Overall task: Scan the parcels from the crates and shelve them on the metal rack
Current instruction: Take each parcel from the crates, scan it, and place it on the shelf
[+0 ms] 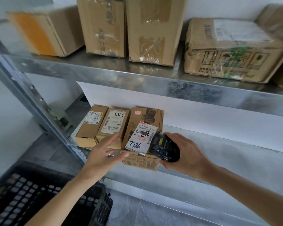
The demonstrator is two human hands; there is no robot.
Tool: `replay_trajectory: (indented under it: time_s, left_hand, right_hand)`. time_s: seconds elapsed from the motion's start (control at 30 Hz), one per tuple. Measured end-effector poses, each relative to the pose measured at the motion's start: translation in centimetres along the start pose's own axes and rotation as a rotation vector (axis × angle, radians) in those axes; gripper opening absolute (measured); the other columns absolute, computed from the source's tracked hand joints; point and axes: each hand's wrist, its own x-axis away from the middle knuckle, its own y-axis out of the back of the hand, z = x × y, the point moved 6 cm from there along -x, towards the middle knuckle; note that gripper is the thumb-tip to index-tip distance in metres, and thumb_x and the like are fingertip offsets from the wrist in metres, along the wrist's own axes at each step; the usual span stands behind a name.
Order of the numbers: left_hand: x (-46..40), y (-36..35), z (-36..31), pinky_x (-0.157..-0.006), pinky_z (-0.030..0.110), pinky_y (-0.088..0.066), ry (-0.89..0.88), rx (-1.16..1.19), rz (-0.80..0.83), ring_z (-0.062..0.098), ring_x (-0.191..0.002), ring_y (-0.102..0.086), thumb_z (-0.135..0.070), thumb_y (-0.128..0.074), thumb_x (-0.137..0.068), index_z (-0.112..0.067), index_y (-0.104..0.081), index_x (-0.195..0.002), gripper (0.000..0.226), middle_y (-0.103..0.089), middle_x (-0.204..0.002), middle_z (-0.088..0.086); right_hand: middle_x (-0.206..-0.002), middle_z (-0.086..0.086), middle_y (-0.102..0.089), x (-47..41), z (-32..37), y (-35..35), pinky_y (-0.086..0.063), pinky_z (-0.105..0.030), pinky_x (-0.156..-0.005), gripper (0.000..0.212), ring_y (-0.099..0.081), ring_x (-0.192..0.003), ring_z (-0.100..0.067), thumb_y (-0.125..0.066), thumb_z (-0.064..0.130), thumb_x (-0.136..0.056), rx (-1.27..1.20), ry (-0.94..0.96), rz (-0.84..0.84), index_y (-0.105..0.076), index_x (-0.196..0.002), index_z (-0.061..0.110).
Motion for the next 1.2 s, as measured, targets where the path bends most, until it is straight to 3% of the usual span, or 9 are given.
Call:
replay_trajectory:
  time_s: [0.07,0.17,0.27,0.4,0.57,0.73,0.87,1.03,1.2]
  left_hand:
    - [1.6,1.2,-0.8,-0.102,0.022,-0.048,-0.017,-0.016,-0.032,-0.006,-0.128,-0.053,-0.044,-0.082,-0.074,-0.036,-0.052,-0.145,0.077,-0.059,-0.138,-0.023]
    - [4.4,4.0,-1.6,-0.094,0.011,-0.046,0.005,-0.008,-0.121,-0.009,-0.120,-0.056,-0.044,-0.079,-0.077,-0.037,-0.055,-0.140,0.068,-0.060,-0.131,-0.025]
    - [8.0,7.7,-1.5,-0.101,0.019,-0.046,0.033,-0.010,-0.218,-0.008,-0.122,-0.055,-0.045,-0.076,-0.080,-0.039,-0.056,-0.137,0.061,-0.060,-0.130,-0.025]
    - [14.7,14.1,0.2,-0.107,0.023,-0.044,0.089,-0.086,-0.381,-0.009,-0.125,-0.051,-0.041,-0.074,-0.086,-0.037,-0.053,-0.142,0.059,-0.057,-0.135,-0.024]
    - [27.1,22.0,4.1,-0.110,0.027,-0.041,0.227,-0.146,-0.569,-0.004,-0.126,-0.050,-0.054,-0.070,-0.082,-0.040,-0.035,-0.154,0.081,-0.055,-0.136,-0.027]
    - [42.7,27.6,9.4,-0.092,0.019,-0.045,0.453,-0.214,-0.785,0.002,-0.115,-0.059,-0.052,-0.068,-0.088,-0.037,-0.044,-0.149,0.067,-0.049,-0.125,-0.040]
    - [52.2,28.6,12.7,-0.089,0.014,-0.045,0.545,-0.210,-0.928,-0.004,-0.108,-0.059,-0.041,-0.071,-0.092,-0.037,-0.049,-0.143,0.056,-0.061,-0.123,-0.023]
    - [59.0,26.2,17.3,-0.102,0.041,-0.054,0.673,-0.140,-0.935,0.009,-0.122,-0.059,-0.053,-0.069,-0.089,-0.030,-0.050,-0.146,0.064,-0.059,-0.140,-0.011]
    - [60.9,22.0,20.7,-0.101,0.042,-0.054,0.722,-0.055,-0.921,0.010,-0.123,-0.058,-0.054,-0.069,-0.088,-0.031,-0.049,-0.147,0.067,-0.059,-0.140,-0.010]
  right_hand:
    - [-0.115,0.028,-0.052,0.4,1.9,0.5,-0.047,-0.011,-0.081,0.084,-0.057,-0.099,-0.001,-0.071,0.064,-0.066,0.007,0.045,0.016,-0.045,-0.142,0.041]
    - [-0.126,0.029,-0.051,0.5,5.7,0.5,-0.049,-0.013,-0.090,0.088,-0.056,-0.110,0.000,-0.071,0.066,-0.068,-0.012,0.115,0.062,-0.041,-0.147,0.040]
    - [-0.135,0.025,-0.053,0.2,10.8,-0.4,-0.055,-0.028,-0.094,0.088,-0.058,-0.115,-0.004,-0.071,0.065,-0.072,0.044,0.208,0.104,-0.036,-0.150,0.044]
    - [-0.142,0.023,-0.051,-0.2,18.4,-4.0,-0.053,-0.031,-0.099,0.090,-0.056,-0.122,-0.006,-0.068,0.068,-0.076,0.057,0.327,0.181,-0.027,-0.154,0.046]
    - [-0.136,0.026,-0.053,1.1,28.3,-12.6,-0.054,-0.032,-0.094,0.086,-0.060,-0.115,-0.003,-0.062,0.075,-0.078,0.050,0.470,0.291,-0.028,-0.151,0.045]
    - [-0.120,0.026,-0.060,5.2,37.8,-21.8,-0.055,-0.025,-0.086,0.075,-0.060,-0.105,0.002,-0.065,0.075,-0.077,0.024,0.559,0.433,-0.042,-0.142,0.044]
    - [-0.115,0.025,-0.060,8.8,42.6,-27.3,-0.052,-0.023,-0.085,0.070,-0.059,-0.103,0.002,-0.068,0.073,-0.076,0.039,0.619,0.500,-0.050,-0.135,0.040]
    - [-0.111,0.024,-0.064,12.3,43.9,-33.1,-0.056,-0.031,-0.086,0.078,-0.061,-0.103,0.002,-0.067,0.080,-0.069,0.054,0.601,0.645,-0.053,-0.133,0.039]
    - [-0.106,0.025,-0.065,14.5,42.4,-36.2,-0.056,-0.029,-0.081,0.067,-0.062,-0.098,0.004,-0.072,0.073,-0.070,0.089,0.584,0.740,-0.056,-0.127,0.041]
